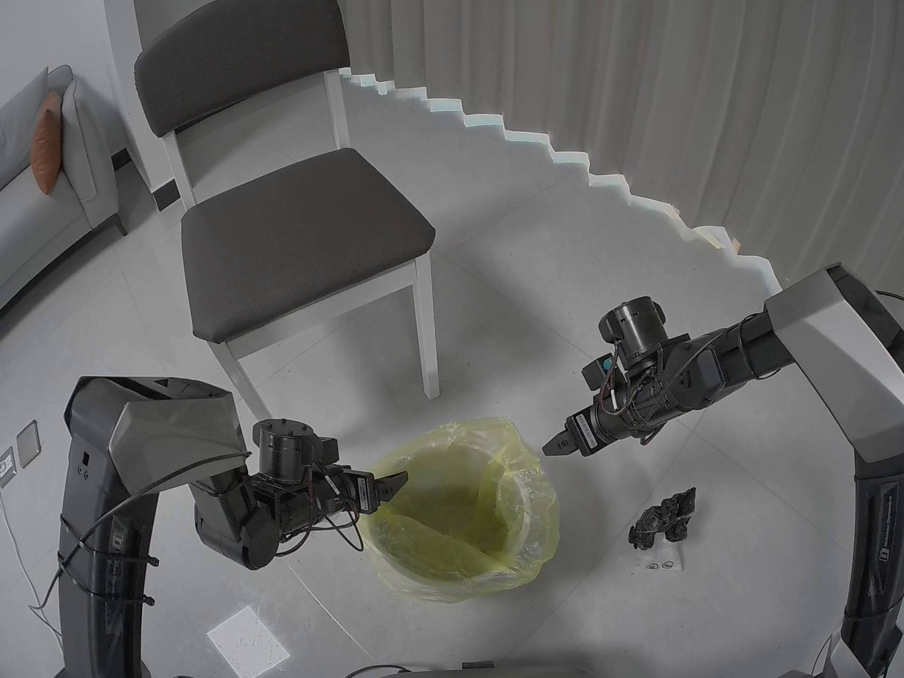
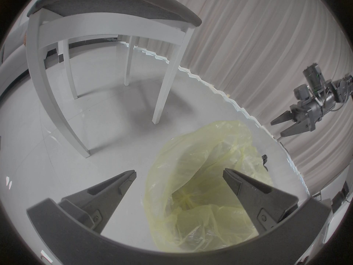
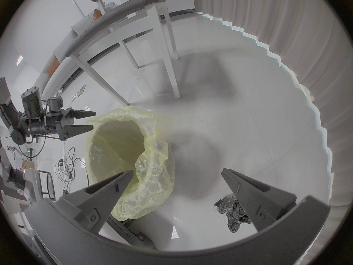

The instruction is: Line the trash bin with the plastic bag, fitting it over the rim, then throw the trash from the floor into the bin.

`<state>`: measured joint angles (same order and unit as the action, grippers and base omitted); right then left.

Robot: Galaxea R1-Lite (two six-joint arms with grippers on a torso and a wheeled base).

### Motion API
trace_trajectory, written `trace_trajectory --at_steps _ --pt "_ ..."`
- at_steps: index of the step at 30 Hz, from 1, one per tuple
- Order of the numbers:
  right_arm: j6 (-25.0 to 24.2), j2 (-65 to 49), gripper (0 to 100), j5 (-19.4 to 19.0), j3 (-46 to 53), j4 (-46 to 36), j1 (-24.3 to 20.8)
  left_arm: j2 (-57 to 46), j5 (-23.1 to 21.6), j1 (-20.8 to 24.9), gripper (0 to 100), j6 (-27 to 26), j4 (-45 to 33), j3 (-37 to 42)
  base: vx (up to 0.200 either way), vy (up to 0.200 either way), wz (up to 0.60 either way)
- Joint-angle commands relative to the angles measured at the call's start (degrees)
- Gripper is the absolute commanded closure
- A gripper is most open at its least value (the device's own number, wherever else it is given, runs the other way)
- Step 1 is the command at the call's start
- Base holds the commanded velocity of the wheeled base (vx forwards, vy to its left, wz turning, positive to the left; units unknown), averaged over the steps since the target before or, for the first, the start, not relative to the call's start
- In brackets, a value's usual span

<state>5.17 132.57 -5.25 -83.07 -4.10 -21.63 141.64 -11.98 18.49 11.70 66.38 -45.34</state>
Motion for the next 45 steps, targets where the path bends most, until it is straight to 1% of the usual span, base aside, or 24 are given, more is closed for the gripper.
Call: trace_trajectory --at_steps 1,2,4,5,11,16,21,25,29,32,35,38,40,45 --pt "-0.1 -1.9 0 0.0 1.7 0.3 0.5 3.0 0.8 0.9 0 -0.8 -2.4 -3.1 0.0 0.0 0.0" --pt "-0.1 -2.0 0 0.0 1.7 0.2 0.5 3.6 1.8 0.7 0 -1.2 -3.6 -4.7 0.0 0.0 0.0" --pt "-0.2 -2.0 0 0.0 1.7 0.2 0.9 4.6 6.2 -0.2 0 -1.6 -7.2 -8.6 0.0 0.0 0.0" --pt "-0.2 -2.0 0 0.0 1.7 0.2 1.0 4.6 7.3 -0.8 0 -1.6 -8.5 -9.7 0.0 0.0 0.0" --pt "-0.2 -1.5 0 0.0 1.4 0.3 2.5 5.7 7.3 -4.8 0 -1.5 -11.3 -14.4 0.0 0.0 0.0" --pt "0.0 -1.3 0 -0.1 1.2 0.3 3.7 6.5 7.3 -6.7 0 -1.2 -12.2 -17.3 0.0 0.0 0.0" --pt "0.2 0.1 0 -0.1 1.0 0.4 4.0 7.6 6.8 -6.7 0 -1.2 -12.6 -18.9 0.0 0.0 0.0" --pt "0.3 1.5 0 -0.2 0.7 0.6 4.0 7.3 5.4 -6.0 0 -1.0 -16.0 -19.9 0.0 0.0 0.0" --pt "0.4 2.3 0 -0.2 0.7 0.6 4.4 6.8 5.4 -5.6 0 -1.1 -15.8 -18.8 0.0 0.0 0.0" --pt "0.8 2.9 0 -0.3 0.7 0.6 5.7 5.1 5.4 -5.6 0 -1.1 -14.7 -15.5 0.0 0.0 0.0" --pt "1.8 3.6 0 -0.4 0.9 0.6 8.1 1.7 4.4 -6.1 0 -0.9 -10.5 -10.3 0.0 0.0 0.0" --pt "2.4 4.6 0 -0.5 1.1 0.5 10.3 -1.7 2.1 -6.4 0 -1.0 -7.4 -5.9 0.0 0.0 0.0" --pt "3.3 5.9 0 -0.4 1.2 0.6 11.9 -4.0 1.3 -6.4 0 -1.0 -7.1 -4.0 0.0 0.0 0.0" --pt "4.2 8.8 0 -0.3 0.7 0.9 15.1 -7.3 1.3 -5.9 0 -1.2 -6.7 -1.5 0.0 0.0 0.0"
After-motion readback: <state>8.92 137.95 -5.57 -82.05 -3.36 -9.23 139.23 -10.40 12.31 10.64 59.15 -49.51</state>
